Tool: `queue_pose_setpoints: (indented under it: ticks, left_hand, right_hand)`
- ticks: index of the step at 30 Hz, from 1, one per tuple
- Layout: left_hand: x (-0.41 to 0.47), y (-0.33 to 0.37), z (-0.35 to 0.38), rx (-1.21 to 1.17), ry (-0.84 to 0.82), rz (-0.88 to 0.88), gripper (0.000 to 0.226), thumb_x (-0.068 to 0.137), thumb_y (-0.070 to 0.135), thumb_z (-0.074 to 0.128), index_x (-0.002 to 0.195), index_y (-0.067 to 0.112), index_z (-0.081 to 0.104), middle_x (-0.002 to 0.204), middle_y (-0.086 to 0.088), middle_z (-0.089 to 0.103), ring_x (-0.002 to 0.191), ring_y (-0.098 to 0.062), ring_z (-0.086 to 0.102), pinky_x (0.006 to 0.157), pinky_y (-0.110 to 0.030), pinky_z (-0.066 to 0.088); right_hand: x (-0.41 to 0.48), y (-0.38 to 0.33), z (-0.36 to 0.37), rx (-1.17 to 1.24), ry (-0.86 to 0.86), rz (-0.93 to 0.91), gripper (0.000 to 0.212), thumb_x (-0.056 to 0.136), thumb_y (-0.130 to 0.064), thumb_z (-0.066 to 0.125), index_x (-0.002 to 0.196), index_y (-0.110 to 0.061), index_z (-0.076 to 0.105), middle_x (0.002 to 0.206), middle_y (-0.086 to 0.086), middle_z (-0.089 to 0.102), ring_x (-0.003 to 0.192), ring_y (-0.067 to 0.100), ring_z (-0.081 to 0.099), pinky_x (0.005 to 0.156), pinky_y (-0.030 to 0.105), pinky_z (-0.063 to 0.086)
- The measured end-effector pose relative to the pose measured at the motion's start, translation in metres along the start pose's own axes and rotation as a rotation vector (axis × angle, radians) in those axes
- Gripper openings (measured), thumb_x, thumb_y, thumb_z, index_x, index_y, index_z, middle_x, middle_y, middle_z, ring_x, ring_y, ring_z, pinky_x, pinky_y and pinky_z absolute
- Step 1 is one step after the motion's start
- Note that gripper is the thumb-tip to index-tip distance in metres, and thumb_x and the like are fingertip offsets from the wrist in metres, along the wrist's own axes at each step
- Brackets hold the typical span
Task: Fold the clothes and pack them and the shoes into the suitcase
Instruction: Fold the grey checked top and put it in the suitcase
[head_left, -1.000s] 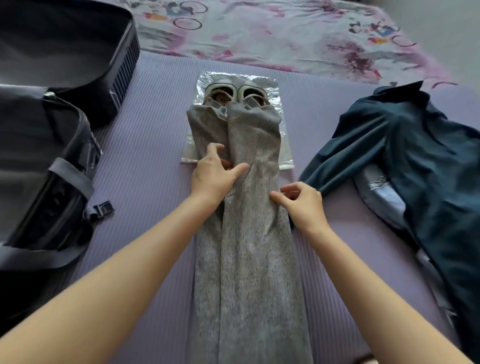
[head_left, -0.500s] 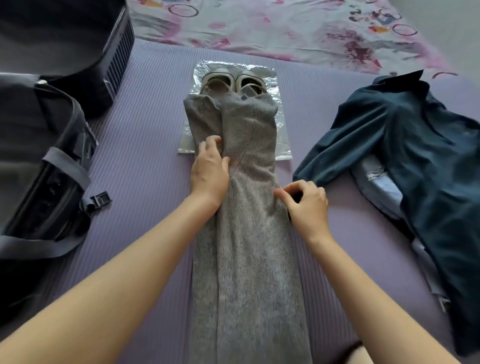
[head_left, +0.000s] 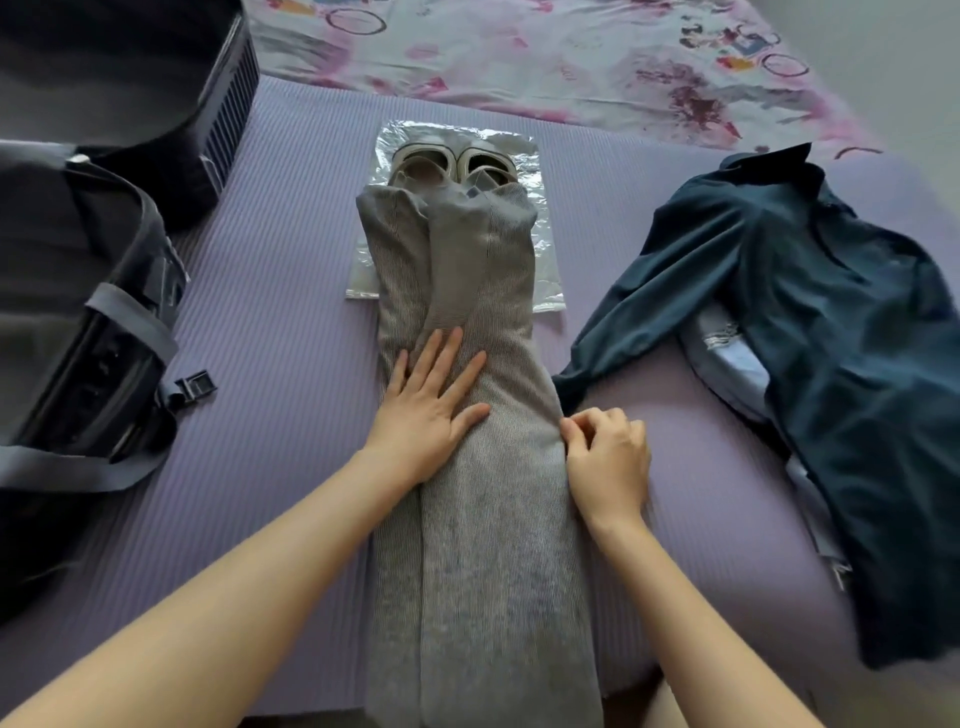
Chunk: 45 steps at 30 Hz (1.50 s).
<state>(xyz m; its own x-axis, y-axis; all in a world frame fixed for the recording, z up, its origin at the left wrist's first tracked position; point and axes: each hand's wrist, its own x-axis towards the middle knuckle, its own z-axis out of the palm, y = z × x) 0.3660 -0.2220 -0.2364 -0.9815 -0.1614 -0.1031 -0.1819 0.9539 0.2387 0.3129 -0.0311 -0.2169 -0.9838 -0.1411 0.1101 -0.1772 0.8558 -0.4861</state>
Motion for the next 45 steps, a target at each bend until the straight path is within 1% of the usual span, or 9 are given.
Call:
queue_pose_setpoints:
  ticks: [4, 8, 11, 14, 18, 25, 31, 39, 45]
  left_hand:
    - [0.001, 0.004, -0.006, -0.026, -0.06, -0.017, 0.061, 0.096, 0.055, 0.017, 0.148, 0.034, -0.006, 0.155, 0.004, -0.024, 0.14, -0.013, -0.027, 0.114, -0.039, -0.018]
    - [-0.052, 0.015, -0.021, -0.463, 0.246, -0.132, 0.057, 0.096, 0.032, 0.048, 0.148, 0.022, 0.026, 0.155, -0.002, 0.009, 0.144, -0.017, 0.006, 0.116, -0.035, 0.007]
    - [-0.132, 0.025, -0.028, -0.778, 0.397, -0.387, 0.044, 0.092, 0.018, 0.057, 0.133, 0.02, 0.043, 0.127, 0.001, 0.038, 0.116, -0.009, 0.041, 0.102, -0.024, 0.031]
    - [-0.197, 0.033, -0.019, -0.931, 0.268, -0.544, 0.035, 0.089, 0.018, 0.061, 0.12, 0.027, 0.048, 0.11, 0.007, 0.051, 0.094, -0.002, 0.053, 0.086, -0.022, 0.043]
    - [-0.235, 0.049, 0.002, -0.979, 0.142, -0.614, 0.04, 0.084, 0.017, 0.069, 0.114, 0.026, 0.045, 0.099, 0.005, 0.057, 0.085, -0.007, 0.058, 0.07, -0.016, 0.042]
    - [-0.244, 0.064, 0.014, -0.93, 0.163, -0.682, 0.017, 0.082, 0.018, 0.071, 0.087, 0.021, 0.055, 0.09, -0.001, 0.056, 0.085, -0.015, 0.058, 0.077, -0.031, 0.051]
    - [-0.259, 0.072, 0.01, -1.044, 0.148, -0.674, 0.03, 0.077, 0.02, 0.076, 0.096, 0.017, 0.053, 0.086, 0.003, 0.064, 0.079, -0.008, 0.061, 0.063, -0.014, 0.042]
    - [-0.286, 0.071, 0.026, -1.174, 0.118, -0.627, 0.011, 0.086, 0.021, 0.067, 0.082, 0.012, 0.062, 0.079, -0.004, 0.069, 0.082, -0.017, 0.064, 0.075, -0.029, 0.049]
    - [-0.294, 0.067, 0.014, -1.396, 0.105, -0.665, 0.009, 0.085, 0.006, 0.065, 0.091, 0.0, 0.062, 0.077, -0.017, 0.07, 0.082, -0.029, 0.067, 0.064, -0.04, 0.059]
  right_hand:
    - [-0.001, -0.002, 0.008, -0.112, -0.063, -0.021, 0.023, 0.094, -0.032, 0.053, 0.096, -0.012, 0.062, 0.104, 0.009, 0.058, 0.101, 0.027, 0.045, 0.089, 0.036, 0.031]
    - [-0.027, 0.0, -0.011, 0.1, -0.03, 0.073, 0.027, 0.089, -0.037, 0.06, 0.103, -0.014, 0.06, 0.107, 0.005, 0.053, 0.104, 0.025, 0.042, 0.091, 0.033, 0.028]
    - [-0.076, 0.013, -0.033, 0.255, -0.106, 0.105, 0.027, 0.083, -0.034, 0.07, 0.097, -0.016, 0.055, 0.099, -0.002, 0.05, 0.098, 0.018, 0.044, 0.09, 0.03, 0.034]
    - [-0.125, 0.031, -0.046, 0.218, -0.21, 0.119, 0.026, 0.078, -0.031, 0.076, 0.086, -0.016, 0.055, 0.09, -0.001, 0.051, 0.089, 0.018, 0.048, 0.083, 0.032, 0.041]
    - [-0.166, 0.042, -0.05, 0.047, -0.336, 0.146, 0.027, 0.079, -0.036, 0.074, 0.08, -0.022, 0.051, 0.089, -0.003, 0.051, 0.091, 0.019, 0.047, 0.079, 0.029, 0.038]
    - [-0.182, 0.042, -0.057, 0.266, -0.379, 0.384, 0.041, 0.076, -0.026, 0.078, 0.096, -0.016, 0.043, 0.085, 0.002, 0.058, 0.08, 0.018, 0.054, 0.058, 0.02, 0.036]
    - [-0.197, 0.048, -0.067, 0.401, -0.435, 0.302, 0.012, 0.085, -0.019, 0.069, 0.081, -0.011, 0.062, 0.079, 0.002, 0.068, 0.076, 0.015, 0.063, 0.06, 0.015, 0.043]
    - [-0.204, 0.053, -0.086, 0.5, -0.402, 0.253, 0.015, 0.079, -0.008, 0.074, 0.074, -0.019, 0.065, 0.072, -0.002, 0.072, 0.069, 0.005, 0.066, 0.069, 0.022, 0.052]
    - [-0.204, 0.05, -0.097, 0.602, -0.47, 0.247, 0.01, 0.079, -0.004, 0.072, 0.079, -0.012, 0.067, 0.075, 0.002, 0.074, 0.076, 0.016, 0.071, 0.076, 0.036, 0.057]
